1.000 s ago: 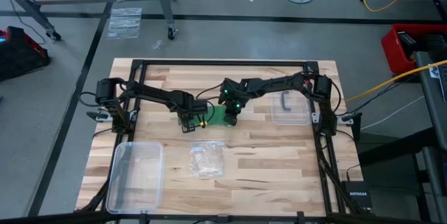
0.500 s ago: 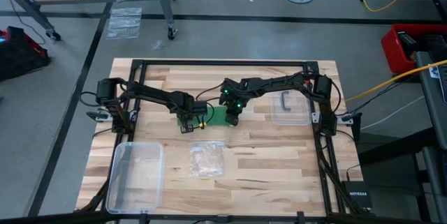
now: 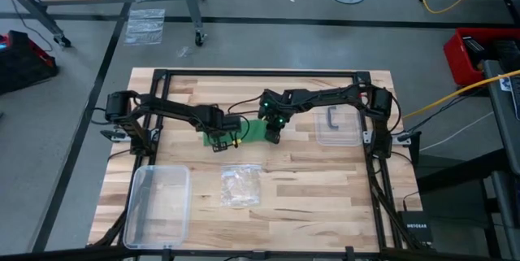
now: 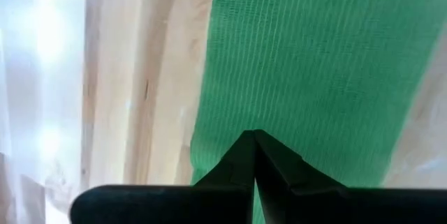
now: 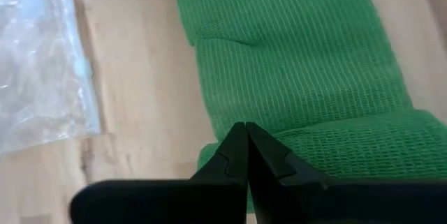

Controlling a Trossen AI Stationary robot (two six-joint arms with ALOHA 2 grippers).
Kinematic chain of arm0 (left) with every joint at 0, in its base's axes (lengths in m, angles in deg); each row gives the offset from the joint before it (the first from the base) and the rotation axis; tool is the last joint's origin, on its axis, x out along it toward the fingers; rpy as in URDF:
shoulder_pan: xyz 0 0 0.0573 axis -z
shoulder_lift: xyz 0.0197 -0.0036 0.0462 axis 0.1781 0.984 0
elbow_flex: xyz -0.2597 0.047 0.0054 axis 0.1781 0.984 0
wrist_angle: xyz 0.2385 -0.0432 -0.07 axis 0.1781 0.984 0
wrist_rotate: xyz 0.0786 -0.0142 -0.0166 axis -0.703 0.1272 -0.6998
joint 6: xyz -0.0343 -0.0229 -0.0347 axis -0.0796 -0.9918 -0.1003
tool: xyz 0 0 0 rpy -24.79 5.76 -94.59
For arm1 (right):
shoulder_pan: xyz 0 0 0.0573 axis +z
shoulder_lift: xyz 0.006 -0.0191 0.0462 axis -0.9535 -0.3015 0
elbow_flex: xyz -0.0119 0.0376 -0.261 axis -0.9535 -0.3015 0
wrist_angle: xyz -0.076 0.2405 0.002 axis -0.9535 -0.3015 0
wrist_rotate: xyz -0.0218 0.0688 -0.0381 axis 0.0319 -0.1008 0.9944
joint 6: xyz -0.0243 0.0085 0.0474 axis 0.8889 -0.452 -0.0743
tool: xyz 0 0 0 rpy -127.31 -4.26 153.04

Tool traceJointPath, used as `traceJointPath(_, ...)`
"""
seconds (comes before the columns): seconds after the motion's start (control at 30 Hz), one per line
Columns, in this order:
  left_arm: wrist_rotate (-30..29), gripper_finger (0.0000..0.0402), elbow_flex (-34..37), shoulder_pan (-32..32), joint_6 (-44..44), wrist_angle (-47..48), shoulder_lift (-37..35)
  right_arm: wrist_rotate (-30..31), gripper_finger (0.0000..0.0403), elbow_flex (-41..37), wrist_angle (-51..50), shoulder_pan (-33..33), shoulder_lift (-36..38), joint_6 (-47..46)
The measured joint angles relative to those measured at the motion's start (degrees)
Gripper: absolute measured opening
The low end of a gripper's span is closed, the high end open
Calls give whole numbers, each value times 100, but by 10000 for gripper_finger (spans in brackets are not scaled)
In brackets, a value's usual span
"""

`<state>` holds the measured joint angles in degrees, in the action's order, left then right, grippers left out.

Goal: Roll bandage
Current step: Roll the bandage

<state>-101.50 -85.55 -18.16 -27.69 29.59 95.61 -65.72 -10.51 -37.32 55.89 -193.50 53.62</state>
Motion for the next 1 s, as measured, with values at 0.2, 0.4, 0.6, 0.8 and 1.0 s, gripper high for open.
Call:
traceJointPath(0.2,0,0,1,-6,-55,-8,-367,28,0,9,201,-1,22,-4)
traceJointPath(0.4,-15,0,1,-6,-177,-55,-430,-63,0,15,363,40,44,-22)
traceJointPath(0.6,112,0,-30,-24,165,22,-510,38,0,15,189,50,316,-42)
traceJointPath(0.8,310,0,-56,-107,298,38,-750,696,0,35,-450,57,659,3)
traceJointPath(1.0,403,0,74,-171,-378,950,-736,1099,0,17,-1027,197,754,77)
